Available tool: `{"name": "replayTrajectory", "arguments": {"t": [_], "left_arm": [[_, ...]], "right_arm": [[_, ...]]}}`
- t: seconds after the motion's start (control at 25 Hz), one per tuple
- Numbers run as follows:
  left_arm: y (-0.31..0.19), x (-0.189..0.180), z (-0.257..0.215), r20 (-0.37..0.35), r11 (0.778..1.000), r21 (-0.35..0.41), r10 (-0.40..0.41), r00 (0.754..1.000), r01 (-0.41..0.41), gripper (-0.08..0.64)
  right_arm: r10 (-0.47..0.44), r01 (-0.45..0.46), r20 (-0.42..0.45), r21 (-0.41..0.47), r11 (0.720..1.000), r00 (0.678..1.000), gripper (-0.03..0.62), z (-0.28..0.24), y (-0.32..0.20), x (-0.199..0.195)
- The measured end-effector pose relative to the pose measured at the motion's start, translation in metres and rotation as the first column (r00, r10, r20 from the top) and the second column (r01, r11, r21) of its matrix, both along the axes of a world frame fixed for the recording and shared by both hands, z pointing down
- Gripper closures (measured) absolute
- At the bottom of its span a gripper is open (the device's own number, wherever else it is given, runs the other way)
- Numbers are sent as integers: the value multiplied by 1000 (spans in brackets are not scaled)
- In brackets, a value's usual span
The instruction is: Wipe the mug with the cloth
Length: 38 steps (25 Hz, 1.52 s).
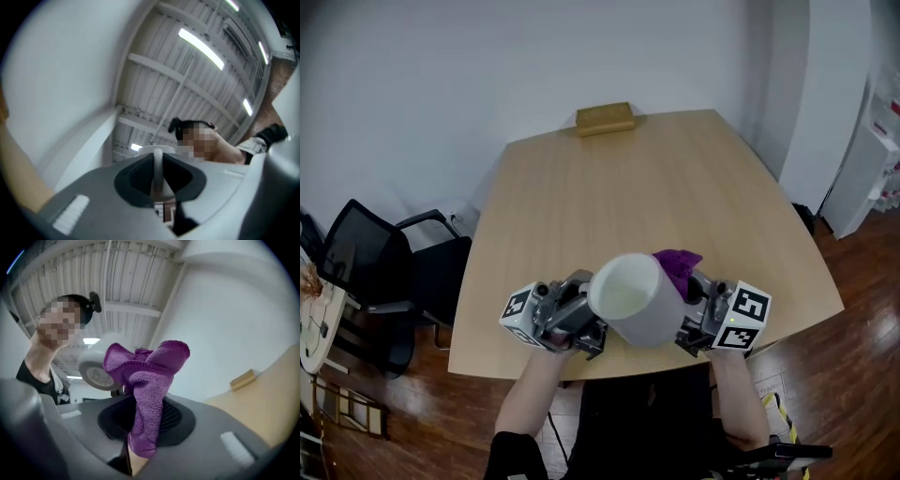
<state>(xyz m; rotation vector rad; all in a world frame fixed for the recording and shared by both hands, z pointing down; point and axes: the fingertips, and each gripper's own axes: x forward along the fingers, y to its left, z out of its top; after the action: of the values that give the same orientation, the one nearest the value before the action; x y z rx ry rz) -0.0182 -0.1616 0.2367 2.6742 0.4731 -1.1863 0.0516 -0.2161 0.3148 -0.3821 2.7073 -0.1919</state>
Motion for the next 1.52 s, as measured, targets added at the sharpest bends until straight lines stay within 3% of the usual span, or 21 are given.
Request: {"name": "replayTrajectory", "arguments": {"t": [0.08, 0.16, 0.28, 0.44, 0.52, 0.64, 0.72, 0.8, 0.88, 0.92, 1.04, 1.08, 1.16, 1.28, 1.36, 1.52], "left_arm": [[-35, -21, -1, -137, 980, -197, -15, 990, -12, 494], [-63, -40, 6, -238, 939, -341, -47, 970, -38, 494], [-77, -45, 11, -301, 906, -417, -64, 951, -71, 495], [-71, -32, 10, -319, 904, -416, -49, 947, -94, 495], [-69, -31, 11, -286, 916, -399, -79, 955, -43, 495], [-73, -26, 20, -156, 932, -355, -143, 977, 79, 495], [-80, -22, 25, -45, 929, -326, -198, 979, 173, 495], [-89, -24, 26, 48, 917, -290, -270, 962, 273, 495], [-95, -24, 24, 144, 901, -200, -362, 921, 385, 495], [-96, -21, 24, 196, 888, -129, -413, 889, 441, 495], [-98, -3, 29, 330, 821, 150, -566, 755, 550, 495], [-99, 2, 33, 358, 794, 236, -607, 710, 560, 495], [-103, 9, 44, 402, 758, 352, -652, 643, 549, 495], [-114, 17, 69, 478, 741, 438, -672, 566, 509, 494], [-124, 20, 85, 515, 739, 459, -674, 530, 494, 494], [-147, 15, 109, 544, 758, 412, -649, 531, 505, 494]], "right_arm": [[115, -120, 175, 22, 992, 978, 511, -28, -4, 35], [166, -201, 288, 96, 975, 943, 512, -58, 7, 51], [242, -296, 227, 247, 923, 943, 512, -73, 24, 23], [371, -364, 53, 362, 858, 927, 512, -53, 25, -17], [437, -376, -94, 370, 850, 895, 512, -27, 16, -30], [469, -385, -275, 310, 870, 839, 512, 16, -13, -33], [472, -419, -302, 227, 879, 828, 512, 34, -32, -18], [453, -446, -269, 89, 890, 850, 511, 42, -47, 5], [413, -431, -173, -76, 899, 894, 511, 41, -56, 30], [403, -418, -126, -138, 898, 907, 511, 40, -59, 42], [384, -376, -12, -232, 897, 923, 511, 33, -64, 70], [377, -362, 18, -244, 900, 926, 511, 30, -64, 75], [373, -349, 48, -255, 902, 927, 511, 27, -65, 80], [370, -345, 49, -264, 901, 928, 511, 27, -67, 80], [371, -347, 43, -268, 899, 928, 511, 29, -67, 80], [385, -362, 34, -276, 890, 922, 511, 34, -69, 85]]}}
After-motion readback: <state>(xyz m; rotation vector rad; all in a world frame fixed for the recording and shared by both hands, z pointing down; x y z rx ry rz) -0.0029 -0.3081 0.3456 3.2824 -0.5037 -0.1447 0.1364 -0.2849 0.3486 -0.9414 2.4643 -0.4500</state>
